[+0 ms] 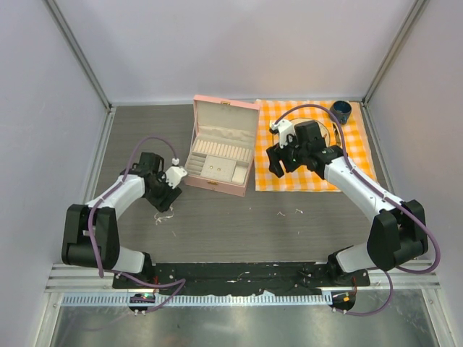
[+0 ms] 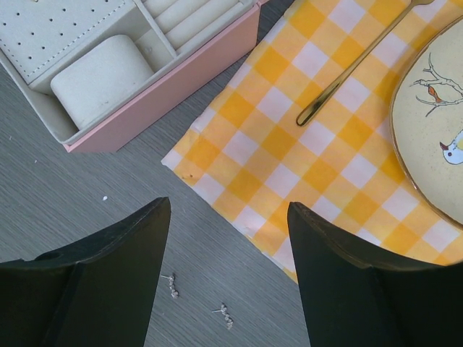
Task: Organize the mixed jewelry
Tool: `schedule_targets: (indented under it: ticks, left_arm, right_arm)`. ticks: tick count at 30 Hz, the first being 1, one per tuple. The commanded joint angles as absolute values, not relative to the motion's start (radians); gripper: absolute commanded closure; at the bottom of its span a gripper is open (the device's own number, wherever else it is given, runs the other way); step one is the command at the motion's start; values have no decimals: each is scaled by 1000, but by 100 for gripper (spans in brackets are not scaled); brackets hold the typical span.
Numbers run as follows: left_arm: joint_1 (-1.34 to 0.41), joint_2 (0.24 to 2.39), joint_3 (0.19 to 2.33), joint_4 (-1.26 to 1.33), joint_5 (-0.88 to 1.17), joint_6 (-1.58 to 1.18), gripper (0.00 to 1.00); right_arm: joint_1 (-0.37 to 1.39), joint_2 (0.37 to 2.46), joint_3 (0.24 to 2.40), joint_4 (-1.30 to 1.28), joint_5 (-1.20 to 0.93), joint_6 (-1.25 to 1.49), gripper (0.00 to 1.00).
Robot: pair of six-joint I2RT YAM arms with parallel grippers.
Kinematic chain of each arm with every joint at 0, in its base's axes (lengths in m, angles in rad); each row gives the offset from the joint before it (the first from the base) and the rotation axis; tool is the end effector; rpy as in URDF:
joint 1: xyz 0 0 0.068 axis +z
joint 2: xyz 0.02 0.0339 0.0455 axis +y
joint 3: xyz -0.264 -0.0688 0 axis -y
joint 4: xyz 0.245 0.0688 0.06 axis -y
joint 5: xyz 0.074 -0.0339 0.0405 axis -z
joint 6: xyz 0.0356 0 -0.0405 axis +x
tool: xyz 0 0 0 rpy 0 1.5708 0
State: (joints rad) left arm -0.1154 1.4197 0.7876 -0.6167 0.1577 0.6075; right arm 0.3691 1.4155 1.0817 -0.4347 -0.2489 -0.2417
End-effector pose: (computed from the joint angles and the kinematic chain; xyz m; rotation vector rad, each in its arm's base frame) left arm 0.2456 -0.0341 0.1746 1.0200 2.5969 -0.1034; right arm 0.2844 0.1194 0.2753 -0.8196 2.1881 0.3543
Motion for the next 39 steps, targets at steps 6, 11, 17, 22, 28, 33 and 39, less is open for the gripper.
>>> schedule_targets:
  ticks: [6, 11, 17, 22, 28, 33, 39]
  left_arm:
    - [-109, 1448, 753, -569, 169, 653, 45]
    - [-109, 1462, 755, -565, 170, 655, 52]
    - [-109, 1479, 726, -560, 158, 673, 73]
    - [-109, 1505, 704, -542, 149, 683, 88]
    - [-109, 1514, 687, -525, 146, 670, 100]
    - [-109, 1459, 684, -531, 181, 652, 100]
    - [-109, 1350, 701, -575, 242, 629, 100]
  right_arm:
    - [373, 1381, 1095, -405, -247, -252, 28]
    - [373, 1379, 1092, -403, -244, -252, 29]
    - [374, 1379, 1091, -403, -241, -253, 29]
    - [371, 1387, 1100, -403, -247, -249, 30]
    - [373, 1388, 1108, -408, -250, -247, 30]
    - [379, 1397, 1127, -426, -264, -249, 30]
    - [397, 1411, 1161, -437, -281, -247, 30]
